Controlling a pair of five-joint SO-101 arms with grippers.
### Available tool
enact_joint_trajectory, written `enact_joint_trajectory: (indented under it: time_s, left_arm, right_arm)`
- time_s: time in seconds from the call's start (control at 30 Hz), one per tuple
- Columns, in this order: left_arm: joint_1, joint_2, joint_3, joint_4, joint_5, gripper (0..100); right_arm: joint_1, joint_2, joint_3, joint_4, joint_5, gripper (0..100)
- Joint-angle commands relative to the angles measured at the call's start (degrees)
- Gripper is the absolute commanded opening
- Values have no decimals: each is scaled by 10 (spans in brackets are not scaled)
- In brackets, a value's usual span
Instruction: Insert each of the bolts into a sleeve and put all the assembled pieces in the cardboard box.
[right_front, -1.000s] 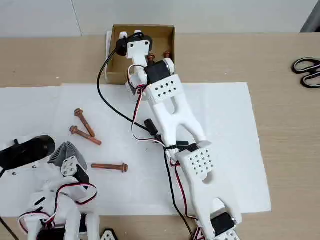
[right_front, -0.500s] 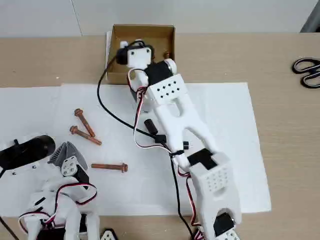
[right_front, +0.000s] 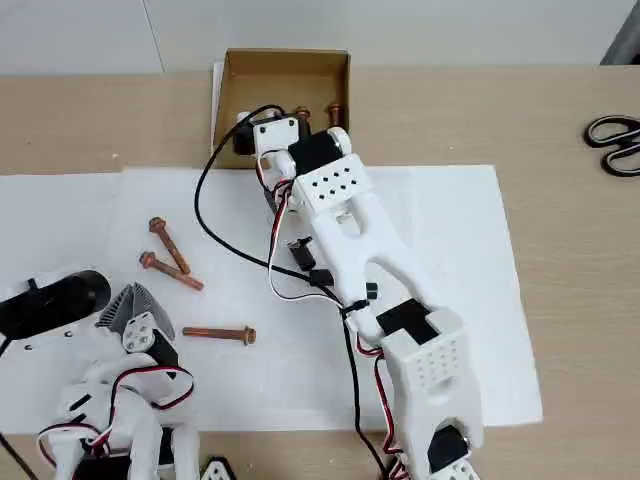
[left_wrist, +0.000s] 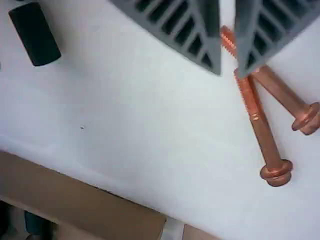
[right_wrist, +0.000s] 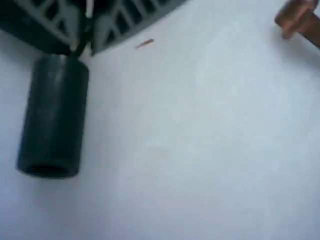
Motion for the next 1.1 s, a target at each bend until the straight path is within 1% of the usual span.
enact_joint_trajectory:
  time_s: [0.0,0.07,0.13,0.27,0.33,0.5,0.73,1.07]
  left_arm:
    - [-4,-7,-6,1,3,7]
    - [-4,-7,-6,1,3,7]
    - [-4,-7,-6,1,3,7]
    - [-4,-7,-6,1,3,7]
    - [-4,-7,-6,1,3,7]
    - [-4,-7,-6,1,3,7]
    - [-4,-7,-6,1,3,7]
    - [-4,-7,-6,2,3,7]
  right_arm:
    - [-2,-36,-1,1,35,4]
    - [-2,-36,8,1,43,5]
    - [-2,-36,18,1,43,28]
    - [-2,-36,49,1,42,141]
    - [-2,-36,54,1,42,170]
    - [-2,-36,54,-6,41,147]
    - [-2,4,51,-7,46,147]
    - [-5,19,51,-50,47,147]
